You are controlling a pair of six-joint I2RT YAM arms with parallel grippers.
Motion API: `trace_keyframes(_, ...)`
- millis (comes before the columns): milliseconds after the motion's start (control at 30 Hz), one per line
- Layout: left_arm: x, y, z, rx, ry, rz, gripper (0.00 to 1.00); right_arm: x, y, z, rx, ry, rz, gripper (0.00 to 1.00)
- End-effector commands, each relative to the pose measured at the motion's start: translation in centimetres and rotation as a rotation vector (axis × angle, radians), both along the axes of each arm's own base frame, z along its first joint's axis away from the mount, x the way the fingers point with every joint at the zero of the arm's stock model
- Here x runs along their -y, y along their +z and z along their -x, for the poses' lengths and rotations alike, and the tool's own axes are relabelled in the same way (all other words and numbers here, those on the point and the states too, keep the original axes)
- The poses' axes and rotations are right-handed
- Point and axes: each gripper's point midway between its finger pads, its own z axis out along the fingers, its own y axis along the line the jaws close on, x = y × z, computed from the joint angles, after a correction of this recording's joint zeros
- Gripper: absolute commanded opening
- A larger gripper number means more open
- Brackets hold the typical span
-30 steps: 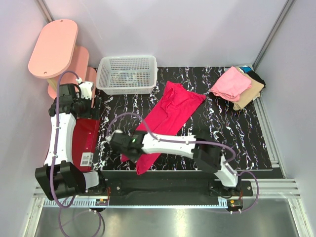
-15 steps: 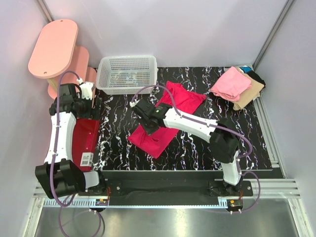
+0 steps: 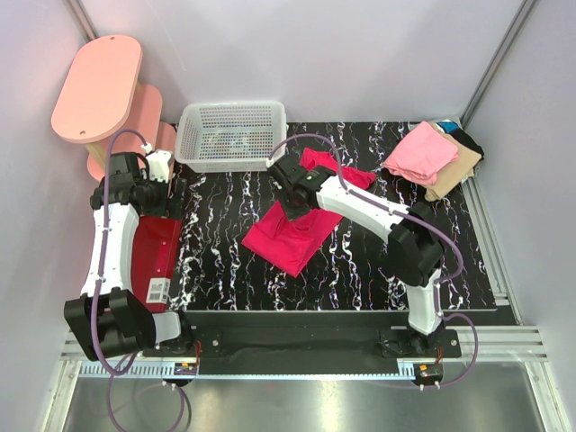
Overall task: Fold and stack the t-shirts
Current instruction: Fold the folded rectangular tshirt in 1/3 of the way
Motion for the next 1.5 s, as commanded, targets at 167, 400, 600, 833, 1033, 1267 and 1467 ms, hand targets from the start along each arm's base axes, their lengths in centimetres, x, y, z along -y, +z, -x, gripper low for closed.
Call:
trace_keyframes(167, 0.2, 0.9, -0.4, 0.031, -0.034, -0.001, 0.99, 2.5, -1.1, -4.1, 0.035, -0.087, 0.000, 0.00)
trace_keyframes(400, 0.5, 0.7, -0.2, 0.019, -0.052, 0.012, 0.99, 3.8, -4.1, -5.8, -0.006, -0.143, 0.030, 0.33)
trace_keyframes(600, 1.0, 0.4, 0.6, 0.002, -0.089, 0.012, 0.99, 7.0, -4.2, -8.5, 0.078, -0.287, 0.150, 0.71)
trace_keyframes(833, 2.4, 0.2, 1.8, -0.021, -0.138, 0.000, 0.99, 11.2, -0.2, -12.9, 0.216, -0.473, 0.260, 0.74)
trace_keyframes(1033, 10.2, 0.5, 4.2, -0.049, -0.394, -0.024, 0.99, 4.9, 1.8, -7.2, 0.093, -0.271, -0.010, 0.71)
trace_keyframes(1267, 16.2, 2.3, 3.9, -0.015, -0.565, 0.016, 0.99, -0.8, 2.6, -0.3, -0.099, -0.056, -0.322, 0.66)
trace_keyframes(1467, 15.5, 1.8, 3.7, -0.009, -0.532, -0.017, 0.99, -2.3, 1.7, 0.6, -0.178, -0.014, -0.366, 0.66)
